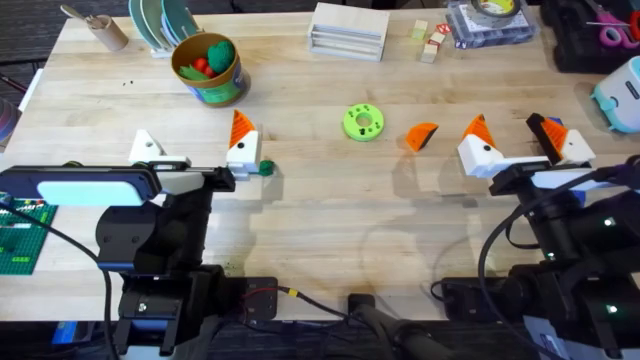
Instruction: Pick up the gripper from the table and insert it into the empty holder that is missing its gripper. Then pick up a screw, insert it into the mounting hole, and use the screwdriver to tighten it. Finally, clean up the table by picking up the vegetable and placing it into the bucket.
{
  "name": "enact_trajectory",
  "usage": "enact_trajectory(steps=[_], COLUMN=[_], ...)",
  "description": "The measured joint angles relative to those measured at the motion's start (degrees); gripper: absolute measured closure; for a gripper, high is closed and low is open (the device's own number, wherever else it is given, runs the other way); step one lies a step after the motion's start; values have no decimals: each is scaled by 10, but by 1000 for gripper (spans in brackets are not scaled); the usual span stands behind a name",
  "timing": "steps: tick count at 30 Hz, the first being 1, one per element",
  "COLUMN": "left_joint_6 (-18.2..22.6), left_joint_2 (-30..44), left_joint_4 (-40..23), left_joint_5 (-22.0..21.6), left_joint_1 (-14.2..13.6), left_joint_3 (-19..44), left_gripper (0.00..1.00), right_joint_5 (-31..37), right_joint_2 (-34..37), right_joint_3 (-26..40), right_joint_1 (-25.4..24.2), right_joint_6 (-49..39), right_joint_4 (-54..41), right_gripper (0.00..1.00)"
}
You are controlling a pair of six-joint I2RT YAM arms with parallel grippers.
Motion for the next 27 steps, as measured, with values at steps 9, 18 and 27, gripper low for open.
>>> enact_trajectory(steps=[9, 18, 27], left_joint_6=[0, 50, 198], left_joint_2=[0, 15, 277], left_joint_4=[0, -200, -301], left_joint_5=[4, 32, 129], left_joint_1=[0, 0, 0], left_joint_3=[0, 101, 328], left_gripper=[7, 9, 10], right_joint_5=[-2, -6, -9], right_joint_2=[0, 2, 99], right_joint_3=[0, 58, 284], right_joint_1=[0, 0, 0], right_joint_6=[1, 31, 35], right_joint_4=[-1, -119, -283], right_gripper=[9, 10, 9])
